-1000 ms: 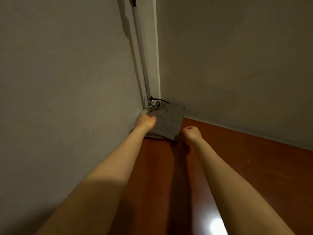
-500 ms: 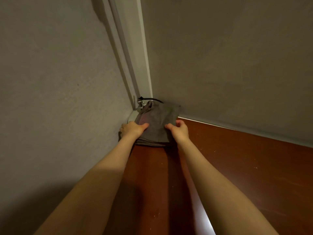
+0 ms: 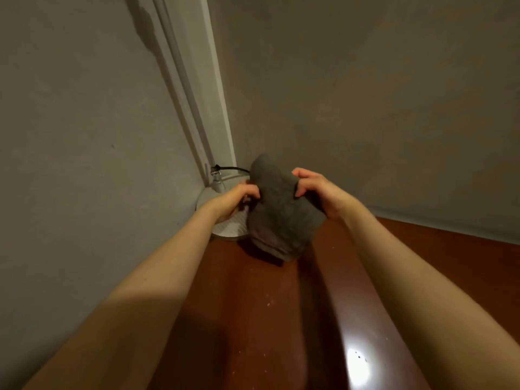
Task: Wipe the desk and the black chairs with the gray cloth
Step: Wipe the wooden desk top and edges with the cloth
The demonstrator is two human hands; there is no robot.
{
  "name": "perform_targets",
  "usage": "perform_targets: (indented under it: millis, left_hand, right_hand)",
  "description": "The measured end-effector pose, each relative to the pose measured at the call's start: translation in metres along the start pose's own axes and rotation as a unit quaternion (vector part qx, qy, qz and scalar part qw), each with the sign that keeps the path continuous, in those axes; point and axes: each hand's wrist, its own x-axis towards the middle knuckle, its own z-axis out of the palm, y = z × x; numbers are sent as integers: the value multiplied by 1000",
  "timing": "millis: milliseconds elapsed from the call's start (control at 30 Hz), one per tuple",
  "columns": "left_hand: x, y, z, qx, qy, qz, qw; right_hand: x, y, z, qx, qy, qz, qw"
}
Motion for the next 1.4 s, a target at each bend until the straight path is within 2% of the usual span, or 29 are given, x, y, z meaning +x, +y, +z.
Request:
perform_targets:
  millis: [33,100,167,233,300,367,433,533,600,633,667,733,800,867,1067,1400]
  left_hand:
    - [-7,2,8,11,-51,-28,998]
    - [-11,-4,20,-8,-89,-51,995]
    - [-10,-14,31,-73,-98,-58,991]
    - [-7,-22,41,-92,-79,-71,990]
    - [2,-31,52,-28,-27,-72,997]
    - [9,-40,67,91,38,-67,993]
    - [15,-45,79,199,115,-47,972]
    - [16,-39,91,304,200,12,931]
    - [16,-36,96,439,239,73,863]
    - [18,-35,98,490,246,114,829]
    - [23,-35,100,513,236,151,812]
    - [36,-34,105,516,162,185,821]
    - [49,-41,108,525,78,174,829]
    - [57,-56,110,543,31,146,826]
    - [66,-75,111,554,64,170,813]
    - [33,-97,98,578,51,173,796]
  right_hand:
    - [-6,-2,-9,-8,-15,3,1000]
    - [-14,-3,-29,-2,-27,11,1000]
    - [-20,-2,-51,17,-18,31,999]
    - [-22,4,-69,-18,22,85,996]
    - [-14,12,-82,-165,82,125,975]
    - [-1,22,-87,-331,123,114,929]
    - [11,31,-86,-431,160,86,884]
    - [20,46,-80,-528,232,28,817]
    - [19,56,-70,-562,274,-30,780]
    - [19,60,-64,-566,284,-56,772]
    - [19,65,-58,-570,276,-77,770]
    - [20,79,-49,-596,229,-82,766]
    - [20,100,-48,-620,180,-50,762]
    - [20,119,-54,-643,169,-29,747]
    - [25,128,-53,-675,189,-24,713]
    - [-5,145,-21,-649,177,-24,740]
